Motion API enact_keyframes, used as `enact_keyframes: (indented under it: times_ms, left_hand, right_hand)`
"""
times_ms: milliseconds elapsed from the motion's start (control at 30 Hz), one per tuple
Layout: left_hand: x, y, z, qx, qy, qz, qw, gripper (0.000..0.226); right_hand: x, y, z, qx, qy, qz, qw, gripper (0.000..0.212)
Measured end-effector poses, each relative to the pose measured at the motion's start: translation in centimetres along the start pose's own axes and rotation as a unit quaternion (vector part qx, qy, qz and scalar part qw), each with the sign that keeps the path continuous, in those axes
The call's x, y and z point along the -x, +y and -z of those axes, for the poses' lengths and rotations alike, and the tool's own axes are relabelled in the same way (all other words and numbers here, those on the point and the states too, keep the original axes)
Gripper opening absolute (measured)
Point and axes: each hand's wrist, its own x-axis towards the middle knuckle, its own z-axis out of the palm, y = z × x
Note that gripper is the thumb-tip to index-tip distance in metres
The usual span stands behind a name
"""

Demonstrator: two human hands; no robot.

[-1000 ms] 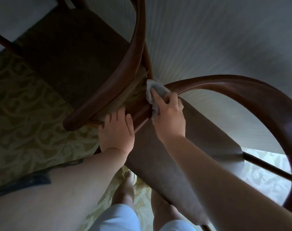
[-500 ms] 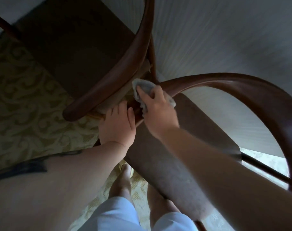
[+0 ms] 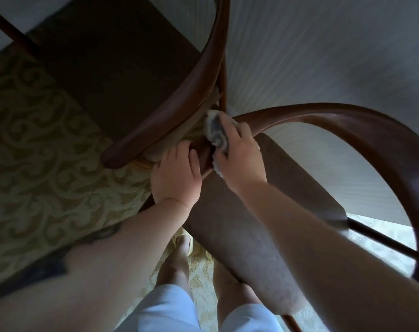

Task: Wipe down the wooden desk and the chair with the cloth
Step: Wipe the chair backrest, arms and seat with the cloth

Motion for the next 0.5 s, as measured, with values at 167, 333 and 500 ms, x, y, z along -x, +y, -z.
enact_keyframes:
  times_ms: [167, 333, 500]
  left_hand:
    - [2.6, -3.8, 1.0, 0.059, 0.027, 0.033, 0.997, 0.035]
    - [3.8, -5.1, 1.1, 0.099, 0.068, 0.039, 0.992, 0.039]
    - [5.1, -6.9, 0.9, 0.055, 0.069, 0.005, 0.996, 0.031]
  right_hand:
    - [7.2, -3.6, -5.5, -0.034, -0.009, 0.023, 0.999, 0.072]
    - [6.0, -2.7, -4.4, 0.084, -0.073, 0.178, 0.978, 0.077]
    - [8.8, -3.6, -5.6, 0.037, -0.023, 0.083, 0.996, 0.074]
